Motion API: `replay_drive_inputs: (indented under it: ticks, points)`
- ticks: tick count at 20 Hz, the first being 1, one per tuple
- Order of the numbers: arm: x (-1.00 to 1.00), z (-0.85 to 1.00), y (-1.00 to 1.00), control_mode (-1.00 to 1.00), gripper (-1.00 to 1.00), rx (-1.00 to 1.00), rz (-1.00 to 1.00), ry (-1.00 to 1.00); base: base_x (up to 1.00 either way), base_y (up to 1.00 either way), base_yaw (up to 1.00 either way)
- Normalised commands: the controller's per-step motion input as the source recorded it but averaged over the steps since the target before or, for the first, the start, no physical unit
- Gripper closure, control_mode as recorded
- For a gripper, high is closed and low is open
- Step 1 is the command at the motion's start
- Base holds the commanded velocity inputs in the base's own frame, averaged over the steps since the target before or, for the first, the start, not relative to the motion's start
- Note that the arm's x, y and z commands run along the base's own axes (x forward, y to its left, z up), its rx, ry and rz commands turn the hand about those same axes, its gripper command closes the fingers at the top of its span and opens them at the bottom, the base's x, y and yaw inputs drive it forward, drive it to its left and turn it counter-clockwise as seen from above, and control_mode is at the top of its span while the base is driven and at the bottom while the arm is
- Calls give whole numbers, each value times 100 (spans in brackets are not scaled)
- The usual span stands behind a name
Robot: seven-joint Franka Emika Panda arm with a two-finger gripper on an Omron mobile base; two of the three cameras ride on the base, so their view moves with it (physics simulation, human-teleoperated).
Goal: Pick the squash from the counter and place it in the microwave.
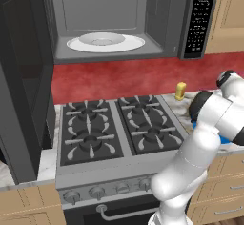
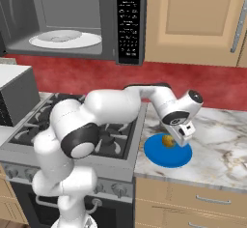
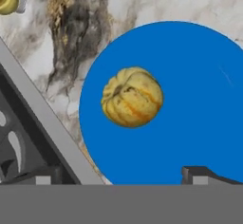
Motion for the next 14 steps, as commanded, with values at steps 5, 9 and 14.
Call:
replay_drive_inputs:
  ticks: [5,9,14]
  points:
    - [26,-37,-1,-100,-100,0,-9,9,0,0,0]
    - [10,-37,0,-100,-100,0,-5,7,0,0,0]
    - [13,-25,0,-100,-100,0,-5,3,0,0,0]
